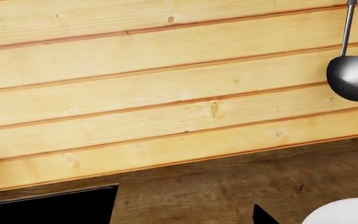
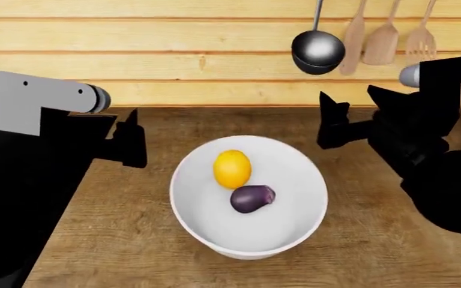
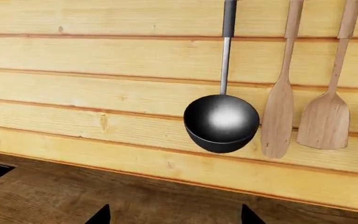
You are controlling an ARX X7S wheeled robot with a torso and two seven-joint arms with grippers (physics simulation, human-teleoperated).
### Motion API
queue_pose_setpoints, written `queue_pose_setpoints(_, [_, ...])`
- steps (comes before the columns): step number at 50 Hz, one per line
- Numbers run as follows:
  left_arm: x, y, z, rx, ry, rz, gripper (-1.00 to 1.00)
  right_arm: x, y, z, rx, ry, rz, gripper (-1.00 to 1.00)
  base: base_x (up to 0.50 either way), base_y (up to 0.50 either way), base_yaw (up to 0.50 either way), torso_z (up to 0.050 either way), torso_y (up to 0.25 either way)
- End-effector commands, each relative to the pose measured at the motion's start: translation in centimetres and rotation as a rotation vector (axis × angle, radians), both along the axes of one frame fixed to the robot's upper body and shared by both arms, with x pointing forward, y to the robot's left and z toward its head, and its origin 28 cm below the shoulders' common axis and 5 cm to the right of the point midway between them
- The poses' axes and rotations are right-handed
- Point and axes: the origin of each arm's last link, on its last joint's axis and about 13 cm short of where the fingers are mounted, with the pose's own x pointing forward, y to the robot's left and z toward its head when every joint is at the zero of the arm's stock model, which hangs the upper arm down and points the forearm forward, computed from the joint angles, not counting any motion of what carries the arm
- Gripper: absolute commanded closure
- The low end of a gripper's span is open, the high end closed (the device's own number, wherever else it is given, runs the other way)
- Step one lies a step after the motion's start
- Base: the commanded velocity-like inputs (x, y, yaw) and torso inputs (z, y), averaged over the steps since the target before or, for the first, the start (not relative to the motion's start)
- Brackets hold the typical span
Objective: Pick the eggplants and oranges from the sink and place them in one bowl. Place the carrot in the other bowl. Then turn off the sink faucet.
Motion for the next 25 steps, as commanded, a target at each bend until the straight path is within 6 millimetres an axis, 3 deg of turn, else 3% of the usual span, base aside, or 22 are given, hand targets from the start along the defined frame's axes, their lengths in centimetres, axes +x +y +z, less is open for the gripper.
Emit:
queue_pose_setpoints(1, [0.08,0.01,-0.25,0.003,-0.007,0.014,-1.00,-0.56,-0.34,-0.11,0.002,-0.007,-0.033,-1.00,-0.22,0.00,0.00,0.000,0.000])
queue_pose_setpoints(15, [-0.14,0.24,0.09,0.001,-0.018,0.016,-1.00,-0.52,-0.30,-0.19,0.000,-0.017,-0.034,-1.00,-0.29,0.03,0.00,0.000,0.000])
queue_pose_setpoints(25, [-0.20,0.25,0.01,-0.007,-0.024,0.018,-1.00,-0.54,-0.35,-0.23,0.001,-0.022,-0.036,-1.00,-0.48,0.16,0.00,0.000,0.000])
